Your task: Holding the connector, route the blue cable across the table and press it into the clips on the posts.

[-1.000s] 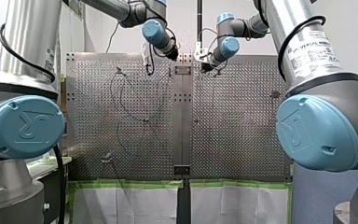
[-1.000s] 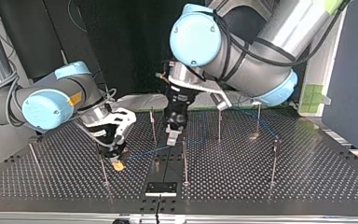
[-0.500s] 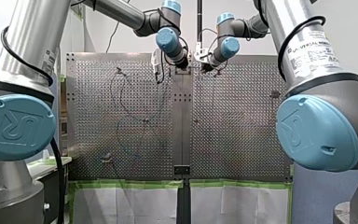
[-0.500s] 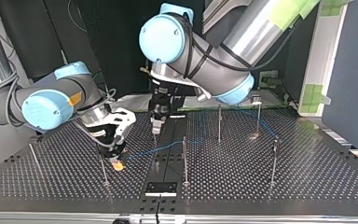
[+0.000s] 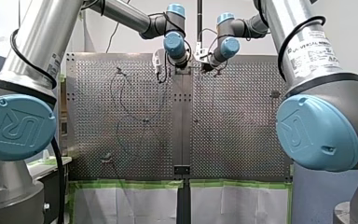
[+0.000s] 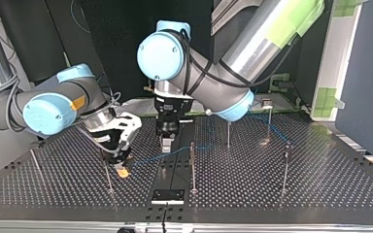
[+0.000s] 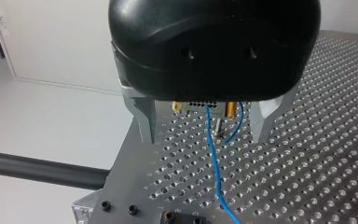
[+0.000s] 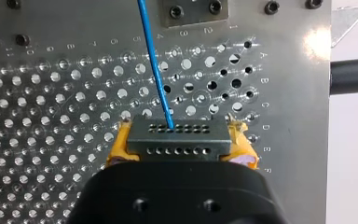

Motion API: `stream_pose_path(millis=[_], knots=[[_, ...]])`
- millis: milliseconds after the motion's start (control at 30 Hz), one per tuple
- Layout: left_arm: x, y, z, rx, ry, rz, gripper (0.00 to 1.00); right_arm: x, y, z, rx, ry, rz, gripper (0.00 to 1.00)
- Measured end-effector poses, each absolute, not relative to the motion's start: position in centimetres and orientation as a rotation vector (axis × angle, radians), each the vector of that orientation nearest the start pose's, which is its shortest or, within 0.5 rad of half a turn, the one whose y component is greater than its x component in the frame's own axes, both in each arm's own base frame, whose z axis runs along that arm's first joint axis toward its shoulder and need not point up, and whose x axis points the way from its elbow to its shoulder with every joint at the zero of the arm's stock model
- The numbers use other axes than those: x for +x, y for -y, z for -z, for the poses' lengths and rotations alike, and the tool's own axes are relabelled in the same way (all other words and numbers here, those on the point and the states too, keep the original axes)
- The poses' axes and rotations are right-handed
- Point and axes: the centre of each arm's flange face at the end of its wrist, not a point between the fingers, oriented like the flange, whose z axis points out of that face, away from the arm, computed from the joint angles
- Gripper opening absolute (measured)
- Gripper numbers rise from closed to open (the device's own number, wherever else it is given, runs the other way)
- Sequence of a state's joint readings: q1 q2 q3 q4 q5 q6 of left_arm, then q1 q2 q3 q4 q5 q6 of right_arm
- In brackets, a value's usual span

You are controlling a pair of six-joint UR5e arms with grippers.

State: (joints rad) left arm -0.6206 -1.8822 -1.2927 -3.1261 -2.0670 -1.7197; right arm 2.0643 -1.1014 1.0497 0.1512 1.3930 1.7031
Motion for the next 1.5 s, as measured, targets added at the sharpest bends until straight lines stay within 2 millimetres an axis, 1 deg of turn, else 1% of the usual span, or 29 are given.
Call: stream_pose_path(millis=[100, 300, 400, 600, 667, 800, 1133, 1267, 1500], knots=[[44.6, 42.3, -45.3, -0.016, -1.588, 0.205, 0.98, 45.1, 52.0, -45.3, -2.407, -1.392, 2.346, 0.0], [45.9, 43.0, -44.7, -0.013, -1.596, 0.203, 0.98, 45.1, 52.0, -45.3, -2.409, -1.39, 2.345, 0.0], [46.9, 43.5, -44.3, -0.018, -1.597, 0.202, 0.98, 45.2, 51.9, -45.2, -2.409, -1.39, 2.344, 0.0], [49.5, 44.1, -43.4, -0.034, -1.593, 0.191, 0.98, 45.2, 51.9, -45.3, -2.409, -1.388, 2.345, 0.0], [50.3, 44.1, -43.4, -0.042, -1.585, 0.191, 0.98, 45.2, 51.9, -45.3, -2.409, -1.387, 2.345, 0.0], [51.2, 44.0, -43.5, -0.049, -1.576, 0.192, 0.98, 45.2, 51.9, -45.3, -2.409, -1.385, 2.345, 0.0], [53.8, 45.1, -41.1, -0.048, -1.594, 0.186, 0.98, 45.3, 51.8, -45.2, -2.406, -1.383, 2.343, 0.0], [54.8, 45.0, -40.2, -0.055, -1.599, 0.179, 0.98, 45.3, 51.8, -45.3, -2.406, -1.382, 2.343, 0.0], [55.6, 44.2, -39.9, -0.066, -1.607, 0.161, 0.98, 45.2, 51.9, -45.2, -2.405, -1.384, 2.345, 0.0]])
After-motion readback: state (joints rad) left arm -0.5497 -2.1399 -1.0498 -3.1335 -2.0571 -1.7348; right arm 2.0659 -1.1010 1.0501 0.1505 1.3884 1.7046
